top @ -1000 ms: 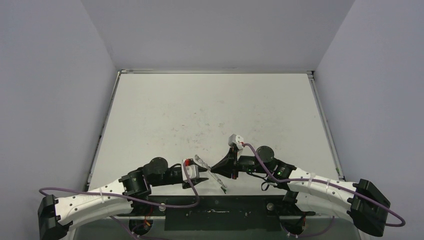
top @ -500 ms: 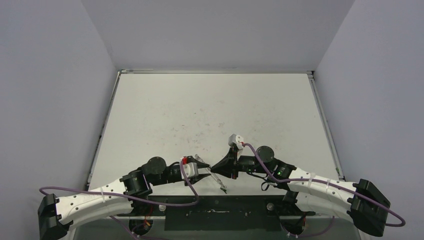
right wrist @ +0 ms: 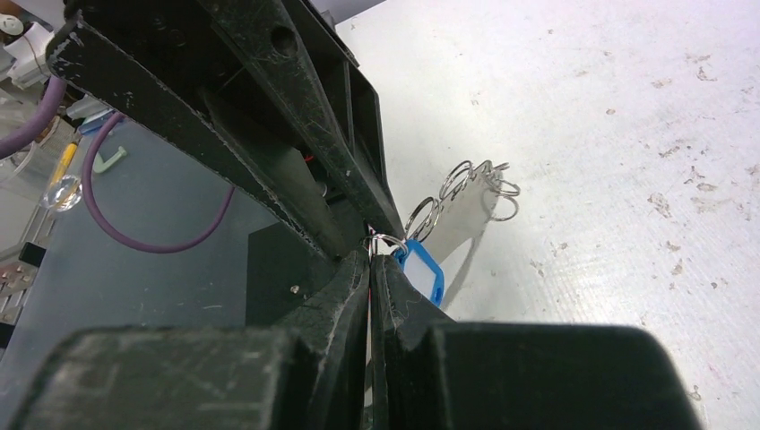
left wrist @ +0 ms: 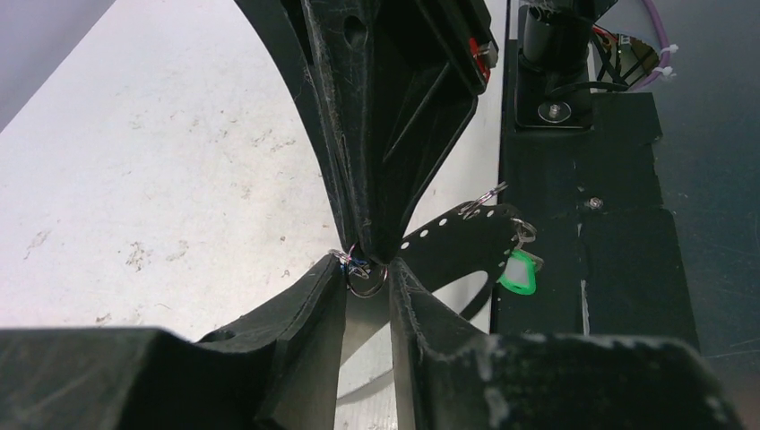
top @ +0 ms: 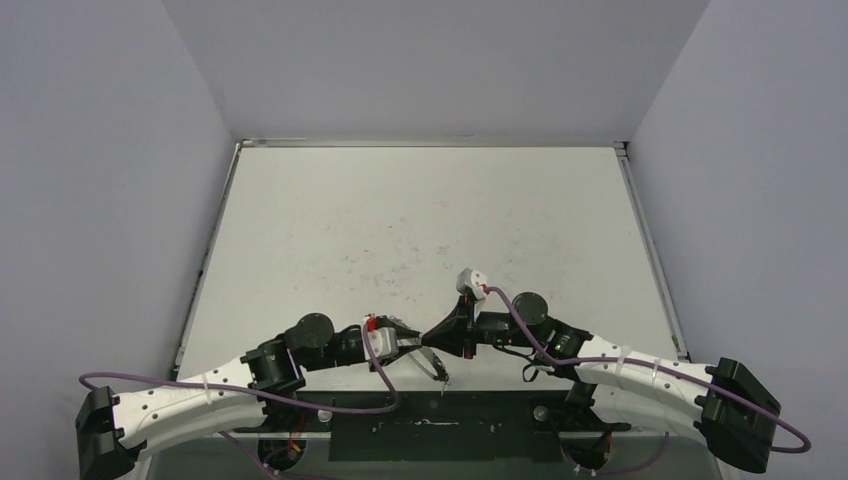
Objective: Put the keys on the keyring
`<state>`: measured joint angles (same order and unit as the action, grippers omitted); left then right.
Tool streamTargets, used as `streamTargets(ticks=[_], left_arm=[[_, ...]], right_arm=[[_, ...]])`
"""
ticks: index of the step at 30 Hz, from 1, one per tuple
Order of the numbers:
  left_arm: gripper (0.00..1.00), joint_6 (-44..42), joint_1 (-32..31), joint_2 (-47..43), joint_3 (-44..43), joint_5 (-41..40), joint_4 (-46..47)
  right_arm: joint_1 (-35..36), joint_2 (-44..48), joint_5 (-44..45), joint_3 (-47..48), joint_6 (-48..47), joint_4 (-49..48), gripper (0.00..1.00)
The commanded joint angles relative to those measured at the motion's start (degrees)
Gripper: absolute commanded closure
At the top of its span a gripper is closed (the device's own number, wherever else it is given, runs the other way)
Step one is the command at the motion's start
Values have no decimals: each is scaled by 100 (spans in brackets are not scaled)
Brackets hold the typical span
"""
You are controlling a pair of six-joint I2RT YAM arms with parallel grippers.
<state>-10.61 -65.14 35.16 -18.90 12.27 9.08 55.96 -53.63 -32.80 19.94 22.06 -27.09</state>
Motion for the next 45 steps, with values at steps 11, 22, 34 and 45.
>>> streamTargets(ticks=[11,22,34,45], left_arm=[[80,-274,-16,52,-343,221,-645],[80,-257,-16,120,-228,-90,135],[78,-65,-16,-322,49,-419,477],[72,-194,-16,-119,-184,78,-65]], right_arm=[[47,133,15,157,65,-648,100],[53,145,18,163,109,-604,100],[53,151,19,161,131,-630,100],[60,224,19,170,132,-603,100]])
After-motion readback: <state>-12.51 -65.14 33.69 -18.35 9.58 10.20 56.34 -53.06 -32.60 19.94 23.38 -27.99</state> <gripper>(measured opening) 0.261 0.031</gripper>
